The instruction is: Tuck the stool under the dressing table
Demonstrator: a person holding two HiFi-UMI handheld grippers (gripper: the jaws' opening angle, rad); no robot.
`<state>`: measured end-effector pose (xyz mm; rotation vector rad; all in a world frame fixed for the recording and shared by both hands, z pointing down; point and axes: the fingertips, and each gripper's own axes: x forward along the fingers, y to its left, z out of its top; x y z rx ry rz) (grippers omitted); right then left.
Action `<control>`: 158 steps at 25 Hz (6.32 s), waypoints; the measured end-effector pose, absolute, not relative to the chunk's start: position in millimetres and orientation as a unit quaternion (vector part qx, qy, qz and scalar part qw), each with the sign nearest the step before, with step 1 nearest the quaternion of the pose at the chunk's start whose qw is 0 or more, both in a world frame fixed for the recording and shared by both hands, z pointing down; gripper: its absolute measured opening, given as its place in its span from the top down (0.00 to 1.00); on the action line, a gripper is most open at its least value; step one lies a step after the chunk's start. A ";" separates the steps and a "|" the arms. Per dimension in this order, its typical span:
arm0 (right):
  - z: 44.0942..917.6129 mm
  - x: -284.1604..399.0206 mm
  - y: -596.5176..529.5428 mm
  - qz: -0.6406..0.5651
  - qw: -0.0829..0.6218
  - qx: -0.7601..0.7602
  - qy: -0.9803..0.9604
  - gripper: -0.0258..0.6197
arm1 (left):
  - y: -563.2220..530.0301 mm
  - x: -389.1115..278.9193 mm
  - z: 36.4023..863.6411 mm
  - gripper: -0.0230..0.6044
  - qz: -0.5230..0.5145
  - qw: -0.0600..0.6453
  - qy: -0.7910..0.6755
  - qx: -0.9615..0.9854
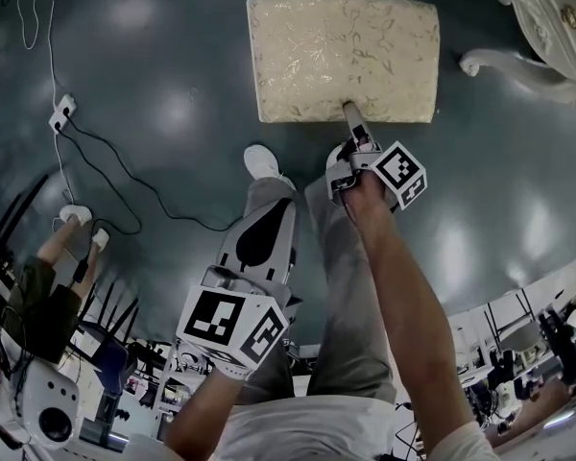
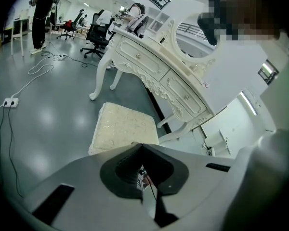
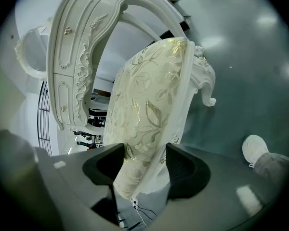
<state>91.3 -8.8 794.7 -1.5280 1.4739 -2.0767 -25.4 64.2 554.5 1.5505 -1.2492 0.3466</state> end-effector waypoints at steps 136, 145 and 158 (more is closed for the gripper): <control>809.7 11.1 -239.7 -0.607 -0.068 -0.489 0.622 0.53 | -121.6 -90.2 589.8 0.95 0.175 0.483 -0.566 0.645; 806.1 58.9 -308.5 -0.575 -0.072 -0.507 0.638 0.55 | -124.4 -70.1 608.0 0.95 0.178 0.499 -0.555 0.641; 791.6 92.1 -368.1 -0.550 -0.035 -0.520 0.653 0.55 | -157.1 -39.9 592.8 0.95 0.179 0.498 -0.552 0.645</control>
